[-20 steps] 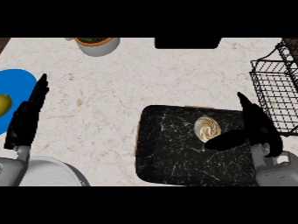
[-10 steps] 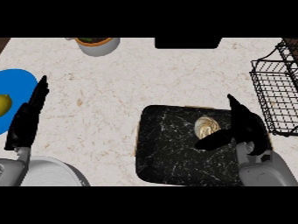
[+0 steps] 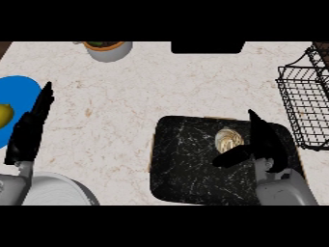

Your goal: Pick the cupcake from the tray and place it in the tiered basket

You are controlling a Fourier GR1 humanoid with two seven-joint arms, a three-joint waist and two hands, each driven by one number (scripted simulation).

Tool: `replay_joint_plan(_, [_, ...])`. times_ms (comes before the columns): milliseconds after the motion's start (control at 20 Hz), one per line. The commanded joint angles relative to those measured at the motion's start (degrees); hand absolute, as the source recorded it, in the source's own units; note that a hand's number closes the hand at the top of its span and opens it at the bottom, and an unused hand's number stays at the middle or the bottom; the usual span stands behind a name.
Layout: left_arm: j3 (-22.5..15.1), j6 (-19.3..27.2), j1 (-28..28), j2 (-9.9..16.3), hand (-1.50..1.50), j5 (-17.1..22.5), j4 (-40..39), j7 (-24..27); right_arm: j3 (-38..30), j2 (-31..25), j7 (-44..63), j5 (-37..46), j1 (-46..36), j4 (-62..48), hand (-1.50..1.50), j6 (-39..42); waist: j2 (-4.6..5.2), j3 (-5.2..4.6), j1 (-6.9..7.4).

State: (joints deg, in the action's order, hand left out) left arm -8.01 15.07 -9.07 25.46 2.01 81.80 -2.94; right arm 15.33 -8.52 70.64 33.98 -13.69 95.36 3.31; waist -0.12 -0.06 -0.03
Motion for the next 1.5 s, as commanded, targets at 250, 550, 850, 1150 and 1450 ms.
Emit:
replay_joint_plan(250, [0.72,-1.23,1.06,-0.93,0.0,-1.26,-0.16,1.35,-1.91,7.62,9.82,3.17,-4.7,-8.29,-1.5,0.5,0.11,0.04,0.45])
replay_joint_plan(550, [0.31,0.2,2.9,-3.34,0.0,-3.24,1.19,1.32,-4.1,8.37,3.85,2.87,-2.21,-11.64,-1.5,0.37,0.09,0.06,0.34])
replay_joint_plan(850, [2.76,-1.8,-0.95,-1.83,0.0,-2.15,0.26,-1.9,-2.21,4.11,-0.04,-0.91,-4.07,-11.58,1.5,12.37,0.06,0.04,0.19])
replay_joint_plan(1150, [3.98,-3.27,3.13,-2.44,0.0,-2.59,1.79,1.31,-4.25,8.1,-1.82,1.65,-3.3,-11.89,1.5,5.46,0.05,0.05,0.22])
replay_joint_plan(1450, [3.72,-4.65,1.93,-2.3,0.0,-2.94,2.4,-0.48,-11.75,6.64,1.02,3.4,-11.05,-16.13,1.5,-1.88,0.38,0.03,0.77])
